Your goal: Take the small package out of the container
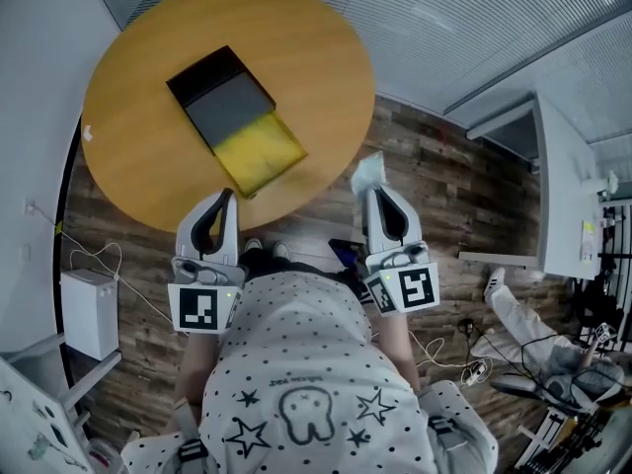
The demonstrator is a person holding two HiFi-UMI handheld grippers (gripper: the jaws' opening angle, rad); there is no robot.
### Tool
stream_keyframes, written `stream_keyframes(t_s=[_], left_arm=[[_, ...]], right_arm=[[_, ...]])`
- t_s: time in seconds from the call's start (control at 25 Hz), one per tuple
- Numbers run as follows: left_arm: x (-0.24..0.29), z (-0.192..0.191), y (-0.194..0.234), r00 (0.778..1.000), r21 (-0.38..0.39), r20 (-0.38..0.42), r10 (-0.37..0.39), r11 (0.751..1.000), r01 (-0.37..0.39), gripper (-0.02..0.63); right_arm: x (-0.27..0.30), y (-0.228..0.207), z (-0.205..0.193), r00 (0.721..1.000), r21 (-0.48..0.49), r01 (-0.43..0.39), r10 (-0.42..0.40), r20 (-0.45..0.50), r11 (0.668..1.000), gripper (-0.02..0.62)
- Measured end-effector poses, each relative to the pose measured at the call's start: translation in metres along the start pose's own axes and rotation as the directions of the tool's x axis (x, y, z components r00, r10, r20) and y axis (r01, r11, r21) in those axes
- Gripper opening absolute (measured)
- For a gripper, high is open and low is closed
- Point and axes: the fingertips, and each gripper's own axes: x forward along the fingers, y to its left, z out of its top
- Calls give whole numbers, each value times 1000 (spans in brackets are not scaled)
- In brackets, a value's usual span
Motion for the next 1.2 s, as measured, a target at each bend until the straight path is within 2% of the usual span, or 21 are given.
stream_keyframes(t_s=[0.24, 0.68, 0.84, 1.2], left_arm=[[1, -4, -3, 1000, -14, -11, -16, 1000, 15, 9], [-1, -11, -16, 998, -26, -45, -43, 999, 41, 9], [-2, -14, -18, 998, -55, -57, -39, 998, 36, 9], [-8, -17, -14, 998, -63, -56, -20, 998, 16, 9]], right_arm=[[-11, 12, -14, 1000, 25, -3, 3, -19, 1000, 3], [-35, 5, -32, 996, 42, 29, -26, -83, 999, 3], [-38, 6, -34, 995, 33, 28, -25, -94, 999, 3], [-39, 16, -37, 995, 26, 8, -6, -103, 1000, 3]])
